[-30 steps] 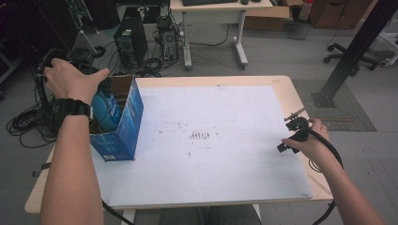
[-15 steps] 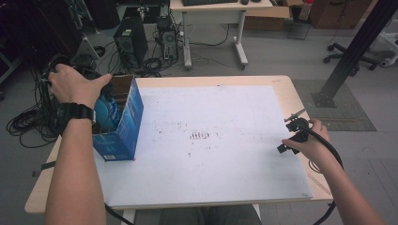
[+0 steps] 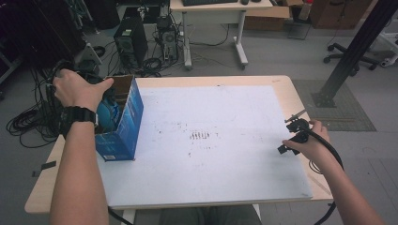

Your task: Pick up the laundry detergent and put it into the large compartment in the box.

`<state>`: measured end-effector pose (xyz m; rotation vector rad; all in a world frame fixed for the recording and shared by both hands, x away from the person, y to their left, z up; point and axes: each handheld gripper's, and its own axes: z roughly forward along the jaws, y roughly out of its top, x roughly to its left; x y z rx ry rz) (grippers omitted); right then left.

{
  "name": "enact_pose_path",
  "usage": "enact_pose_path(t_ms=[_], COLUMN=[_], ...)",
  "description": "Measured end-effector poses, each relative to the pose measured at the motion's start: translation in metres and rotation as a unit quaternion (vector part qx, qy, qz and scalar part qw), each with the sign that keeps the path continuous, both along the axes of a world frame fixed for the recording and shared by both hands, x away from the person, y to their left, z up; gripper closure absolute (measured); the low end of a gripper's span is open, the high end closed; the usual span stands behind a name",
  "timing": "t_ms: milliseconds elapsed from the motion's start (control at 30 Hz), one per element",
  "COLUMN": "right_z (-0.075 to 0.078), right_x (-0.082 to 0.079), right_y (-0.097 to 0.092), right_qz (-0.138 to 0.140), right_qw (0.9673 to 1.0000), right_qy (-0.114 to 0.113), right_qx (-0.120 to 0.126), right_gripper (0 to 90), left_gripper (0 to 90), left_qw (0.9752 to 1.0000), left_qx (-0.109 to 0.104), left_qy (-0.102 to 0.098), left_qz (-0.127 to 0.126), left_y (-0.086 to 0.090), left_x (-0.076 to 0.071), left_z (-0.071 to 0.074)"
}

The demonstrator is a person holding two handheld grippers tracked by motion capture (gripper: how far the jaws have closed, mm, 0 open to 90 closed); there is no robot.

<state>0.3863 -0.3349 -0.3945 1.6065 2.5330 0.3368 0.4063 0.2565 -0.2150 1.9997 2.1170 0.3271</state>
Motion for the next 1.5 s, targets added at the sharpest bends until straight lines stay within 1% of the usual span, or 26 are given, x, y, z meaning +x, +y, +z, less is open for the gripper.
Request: enact_pose_path(t_ms=[300, 667, 867, 1033, 1167, 1500], right_z=[-0.001, -0.003, -0.004, -0.006, -0.005, -0.007], right_x=[0.0, 0.0, -0.001, 0.0, 0.0, 0.0], right_y=[-0.001, -0.001, -0.001, -0.001, -0.001, -0.003], right_qz=[-0.001, -0.002, -0.001, -0.002, -0.002, -0.003], right_qw=[1.0, 1.0, 1.0, 1.0, 1.0, 1.0], right_qy=[0.0, 0.001, 0.003, 0.004, 0.002, 0.004], right_qx=[0.0, 0.0, 0.0, -0.001, 0.0, -0.002], right_gripper=[16.1, 16.1, 16.1, 16.1, 16.1, 16.2], left_gripper=[37.7, 37.7, 37.7, 37.7, 37.7, 37.7], left_qw=[1.0, 0.9999, 0.9998, 0.9998, 0.9998, 0.9995], left_qx=[-0.001, 0.001, 0.0, 0.003, 0.001, 0.002], left_qy=[0.003, 0.016, 0.018, 0.02, 0.022, 0.031], left_qz=[0.002, 0.0, -0.001, -0.003, -0.004, -0.005], left_y=[0.0, 0.001, 0.0, 0.001, 0.0, 0.001], left_x=[0.001, 0.004, 0.004, 0.005, 0.006, 0.008], left_z=[-0.008, -0.019, -0.023, -0.027, -0.03, -0.042])
